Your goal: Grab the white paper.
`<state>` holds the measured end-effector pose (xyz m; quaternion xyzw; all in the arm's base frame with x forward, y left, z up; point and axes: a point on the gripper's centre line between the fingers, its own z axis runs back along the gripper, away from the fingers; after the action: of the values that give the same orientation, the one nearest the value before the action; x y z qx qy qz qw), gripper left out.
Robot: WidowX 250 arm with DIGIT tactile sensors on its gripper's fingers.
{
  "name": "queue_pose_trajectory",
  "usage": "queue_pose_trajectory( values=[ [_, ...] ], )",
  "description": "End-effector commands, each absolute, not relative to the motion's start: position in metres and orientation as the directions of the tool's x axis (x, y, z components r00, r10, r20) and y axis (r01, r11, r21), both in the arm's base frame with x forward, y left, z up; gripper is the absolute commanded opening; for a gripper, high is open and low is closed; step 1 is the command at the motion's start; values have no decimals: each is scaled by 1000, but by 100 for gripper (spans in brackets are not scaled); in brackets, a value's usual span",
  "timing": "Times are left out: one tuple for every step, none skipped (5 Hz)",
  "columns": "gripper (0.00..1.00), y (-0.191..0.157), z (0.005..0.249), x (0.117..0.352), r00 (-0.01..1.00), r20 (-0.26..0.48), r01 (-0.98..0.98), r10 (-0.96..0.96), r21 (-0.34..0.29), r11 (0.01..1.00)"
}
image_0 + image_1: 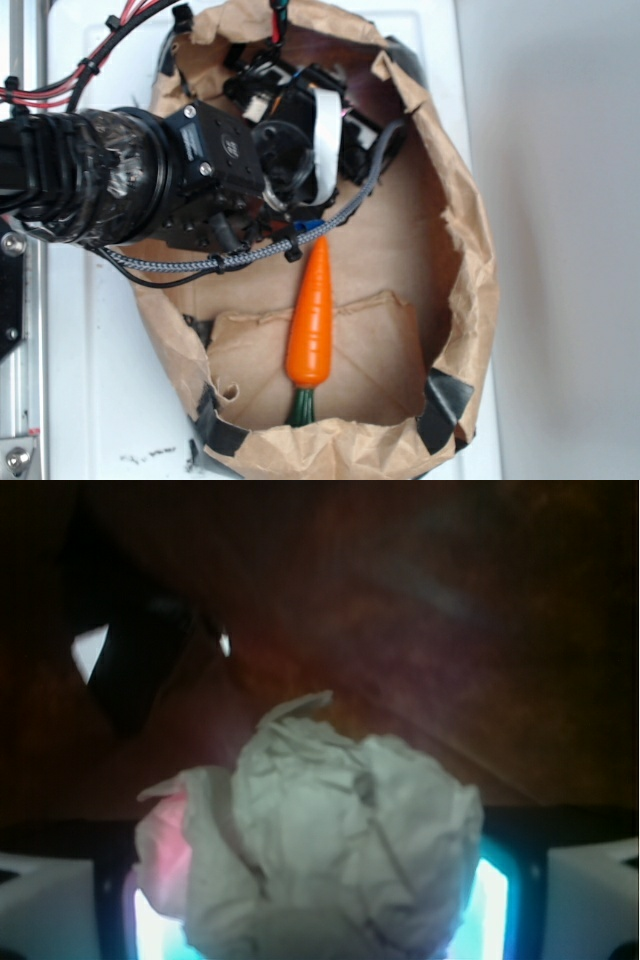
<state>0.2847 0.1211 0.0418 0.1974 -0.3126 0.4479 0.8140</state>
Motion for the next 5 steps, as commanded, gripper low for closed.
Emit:
queue_pose_trajectory(
  values=[
    [0,103,139,247,484,592,-765,644,-70,640],
    [0,76,157,244,490,614,-757,619,-53,651],
    [0,65,175,268,613,450,-734,650,18,679],
    [0,62,185,286,682,339,-708,649,80,702],
    [0,61,193,286,744,222,-659,630,82,748]
  ],
)
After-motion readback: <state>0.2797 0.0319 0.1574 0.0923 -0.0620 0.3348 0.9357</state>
